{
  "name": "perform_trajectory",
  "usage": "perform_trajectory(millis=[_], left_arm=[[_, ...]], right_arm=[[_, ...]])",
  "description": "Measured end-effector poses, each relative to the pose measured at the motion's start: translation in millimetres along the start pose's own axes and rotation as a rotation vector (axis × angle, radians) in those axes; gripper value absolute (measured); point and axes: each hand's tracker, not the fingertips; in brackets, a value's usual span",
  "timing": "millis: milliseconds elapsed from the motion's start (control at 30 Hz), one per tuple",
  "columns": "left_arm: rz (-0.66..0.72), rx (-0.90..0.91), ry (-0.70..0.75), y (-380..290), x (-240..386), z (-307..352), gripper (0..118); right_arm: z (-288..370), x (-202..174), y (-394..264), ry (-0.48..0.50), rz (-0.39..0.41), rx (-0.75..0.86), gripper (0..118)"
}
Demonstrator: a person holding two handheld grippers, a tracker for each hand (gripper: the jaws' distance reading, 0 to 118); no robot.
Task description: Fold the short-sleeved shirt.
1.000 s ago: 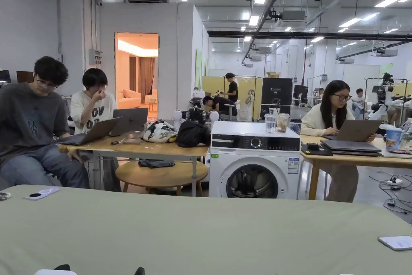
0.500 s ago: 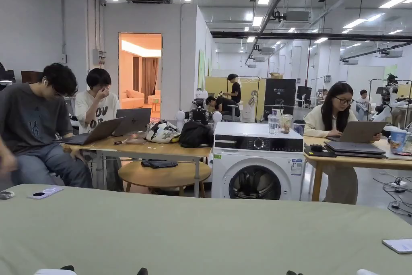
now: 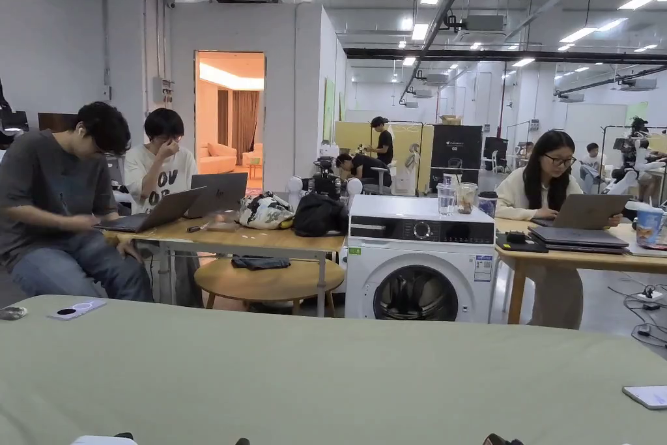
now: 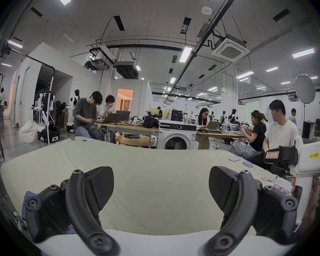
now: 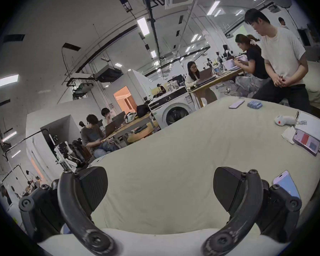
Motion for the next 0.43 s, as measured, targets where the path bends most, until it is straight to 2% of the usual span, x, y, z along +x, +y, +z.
perform_trajectory(millis=[133,200,367,433], left_arm=[[-0.007,-0.003,-0.006,0.6,1.7,-0.1,105],[-0.016,-0.004,-0.007,1.0,2.2,0.3,105],[-0.018,0.006,-0.003,2.3,3.0,0.4,105],[-0.013,0.009,0.000,2.0,3.4,0.0,105]], right_arm=[[-3.4,-6.9,1.8,-0.081,0.051,-0.031,114],[-3.7,-8.0,-1.4,-0.078,0.057,-0.007,114],[-0.2,-13.1,-10.4,0.003,0.184,0.002,114],[0.9,-18.8,-13.9,-0.003,0.232,0.026,114]])
